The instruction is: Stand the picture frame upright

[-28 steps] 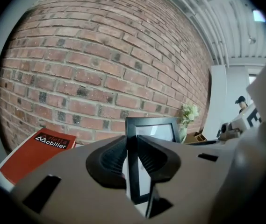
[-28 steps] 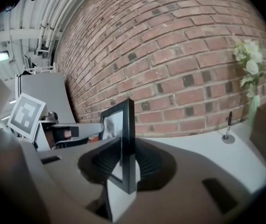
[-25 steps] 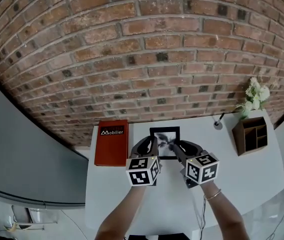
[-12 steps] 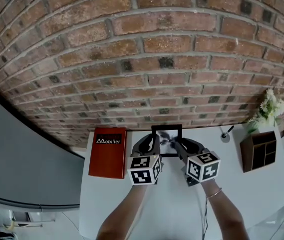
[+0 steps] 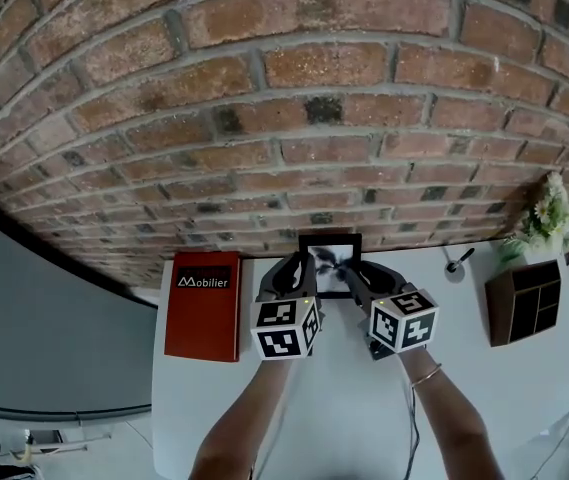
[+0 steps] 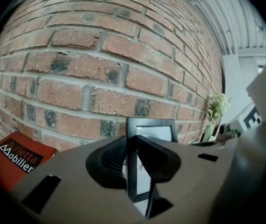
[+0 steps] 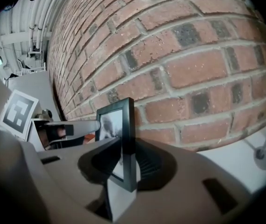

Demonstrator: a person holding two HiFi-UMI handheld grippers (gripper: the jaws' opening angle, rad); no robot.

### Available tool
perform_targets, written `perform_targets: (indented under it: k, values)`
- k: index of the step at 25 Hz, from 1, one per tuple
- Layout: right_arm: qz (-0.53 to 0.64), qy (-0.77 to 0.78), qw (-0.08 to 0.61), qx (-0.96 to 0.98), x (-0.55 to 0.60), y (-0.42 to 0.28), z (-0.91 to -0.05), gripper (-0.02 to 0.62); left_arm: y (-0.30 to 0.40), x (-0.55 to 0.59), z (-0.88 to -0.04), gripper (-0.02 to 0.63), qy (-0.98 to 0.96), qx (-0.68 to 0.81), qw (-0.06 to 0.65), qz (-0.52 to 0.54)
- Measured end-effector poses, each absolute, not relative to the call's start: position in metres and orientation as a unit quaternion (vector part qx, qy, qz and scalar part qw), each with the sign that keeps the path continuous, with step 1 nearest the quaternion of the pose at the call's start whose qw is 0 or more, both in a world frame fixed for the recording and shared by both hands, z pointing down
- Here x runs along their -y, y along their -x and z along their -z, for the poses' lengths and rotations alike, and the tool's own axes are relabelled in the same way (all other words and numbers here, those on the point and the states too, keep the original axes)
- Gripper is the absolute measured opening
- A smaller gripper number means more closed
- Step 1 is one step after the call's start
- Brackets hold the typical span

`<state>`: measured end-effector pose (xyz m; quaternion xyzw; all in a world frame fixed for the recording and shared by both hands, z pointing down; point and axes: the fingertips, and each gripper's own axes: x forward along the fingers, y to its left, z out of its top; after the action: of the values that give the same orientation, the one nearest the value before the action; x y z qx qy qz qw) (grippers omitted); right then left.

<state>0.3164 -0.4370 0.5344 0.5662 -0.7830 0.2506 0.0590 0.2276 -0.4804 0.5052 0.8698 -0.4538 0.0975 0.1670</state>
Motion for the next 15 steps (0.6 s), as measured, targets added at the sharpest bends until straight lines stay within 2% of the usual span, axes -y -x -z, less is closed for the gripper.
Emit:
perform_targets:
  k: [15]
  values:
    - [-0.244,-0.564,0.056,0.786,0.460,-0.322,-0.549,0.098,-0.233,0.500,-0.517,0.061,-0.868,0.460,0.164,-0.096]
